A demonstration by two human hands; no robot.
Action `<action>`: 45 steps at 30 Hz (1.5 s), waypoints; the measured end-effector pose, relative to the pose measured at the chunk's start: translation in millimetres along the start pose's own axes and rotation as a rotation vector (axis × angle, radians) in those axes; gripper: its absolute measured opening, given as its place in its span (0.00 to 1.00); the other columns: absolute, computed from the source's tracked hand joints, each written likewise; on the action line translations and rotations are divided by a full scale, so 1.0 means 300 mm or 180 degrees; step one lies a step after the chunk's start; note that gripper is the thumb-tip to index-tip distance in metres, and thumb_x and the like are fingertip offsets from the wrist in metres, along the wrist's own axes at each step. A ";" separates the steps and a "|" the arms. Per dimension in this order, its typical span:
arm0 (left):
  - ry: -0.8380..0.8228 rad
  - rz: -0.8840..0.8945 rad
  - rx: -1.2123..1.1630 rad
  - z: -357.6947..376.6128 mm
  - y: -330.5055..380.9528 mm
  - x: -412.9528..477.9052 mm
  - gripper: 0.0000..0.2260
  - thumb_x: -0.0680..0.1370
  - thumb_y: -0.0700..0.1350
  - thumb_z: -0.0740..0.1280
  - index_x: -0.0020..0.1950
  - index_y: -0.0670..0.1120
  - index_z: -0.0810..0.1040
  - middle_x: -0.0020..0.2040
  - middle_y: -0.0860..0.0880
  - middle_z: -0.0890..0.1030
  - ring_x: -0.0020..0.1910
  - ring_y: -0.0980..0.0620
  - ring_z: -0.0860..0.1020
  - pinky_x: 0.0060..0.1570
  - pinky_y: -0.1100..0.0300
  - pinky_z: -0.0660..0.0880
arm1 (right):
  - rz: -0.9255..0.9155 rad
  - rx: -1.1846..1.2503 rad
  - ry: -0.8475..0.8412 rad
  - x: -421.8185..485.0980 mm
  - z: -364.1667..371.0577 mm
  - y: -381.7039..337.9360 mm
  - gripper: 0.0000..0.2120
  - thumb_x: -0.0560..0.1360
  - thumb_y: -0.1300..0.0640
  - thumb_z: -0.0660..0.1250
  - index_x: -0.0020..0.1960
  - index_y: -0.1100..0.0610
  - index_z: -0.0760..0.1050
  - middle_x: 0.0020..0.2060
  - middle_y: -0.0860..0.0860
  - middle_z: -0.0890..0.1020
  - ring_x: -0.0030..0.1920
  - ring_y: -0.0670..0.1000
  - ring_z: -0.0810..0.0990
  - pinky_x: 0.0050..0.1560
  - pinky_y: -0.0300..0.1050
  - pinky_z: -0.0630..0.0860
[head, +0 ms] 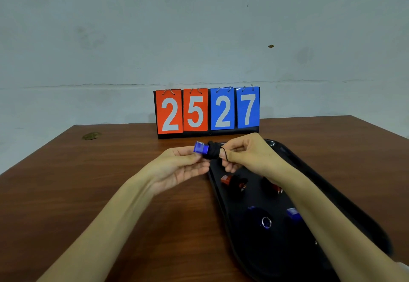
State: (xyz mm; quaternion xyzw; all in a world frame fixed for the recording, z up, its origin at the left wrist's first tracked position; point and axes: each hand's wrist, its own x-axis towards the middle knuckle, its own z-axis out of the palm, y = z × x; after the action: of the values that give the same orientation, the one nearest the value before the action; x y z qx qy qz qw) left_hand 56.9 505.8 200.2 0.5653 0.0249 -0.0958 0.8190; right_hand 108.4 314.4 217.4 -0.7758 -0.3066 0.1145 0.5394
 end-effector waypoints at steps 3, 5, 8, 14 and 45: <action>0.0062 -0.0086 -0.0267 0.001 -0.008 0.007 0.11 0.67 0.32 0.66 0.48 0.37 0.80 0.39 0.40 0.83 0.35 0.49 0.83 0.35 0.61 0.81 | -0.0106 -0.0066 0.0071 0.003 0.005 0.001 0.05 0.74 0.63 0.66 0.43 0.56 0.79 0.32 0.50 0.81 0.31 0.44 0.80 0.36 0.35 0.79; 0.0092 -0.0152 -0.0436 0.001 -0.014 0.009 0.11 0.66 0.32 0.66 0.48 0.37 0.79 0.38 0.39 0.83 0.35 0.49 0.83 0.35 0.61 0.81 | -0.0150 -0.0148 0.0167 0.007 0.010 0.005 0.05 0.74 0.63 0.67 0.43 0.55 0.79 0.32 0.50 0.81 0.31 0.44 0.80 0.36 0.35 0.79; 0.0061 -0.0192 -0.0557 0.004 -0.018 0.009 0.12 0.67 0.32 0.66 0.49 0.37 0.80 0.41 0.38 0.83 0.37 0.47 0.84 0.38 0.58 0.82 | -0.0179 -0.0250 0.0320 0.013 0.019 0.017 0.05 0.74 0.62 0.67 0.43 0.54 0.80 0.33 0.50 0.82 0.32 0.45 0.81 0.37 0.36 0.79; 0.0118 -0.0225 -0.0443 0.006 -0.021 0.015 0.15 0.66 0.33 0.67 0.52 0.36 0.78 0.44 0.36 0.82 0.40 0.45 0.84 0.40 0.56 0.82 | -0.0190 -0.0410 0.0415 0.016 0.024 0.029 0.06 0.74 0.61 0.68 0.42 0.51 0.79 0.33 0.50 0.82 0.33 0.44 0.81 0.38 0.35 0.79; 0.0211 -0.0413 -0.0185 -0.022 -0.034 0.040 0.09 0.76 0.34 0.61 0.56 0.37 0.74 0.38 0.45 0.80 0.30 0.54 0.81 0.30 0.64 0.78 | -0.0495 -0.1062 0.0497 -0.001 0.041 0.023 0.05 0.74 0.58 0.68 0.49 0.54 0.81 0.34 0.45 0.81 0.34 0.39 0.80 0.41 0.33 0.79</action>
State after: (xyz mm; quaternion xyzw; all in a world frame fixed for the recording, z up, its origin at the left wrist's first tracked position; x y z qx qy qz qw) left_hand 67.3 506.9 186.6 0.5414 0.0914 -0.1291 0.8258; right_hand 104.3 322.1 206.4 -0.8349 -0.3375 -0.0404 0.4328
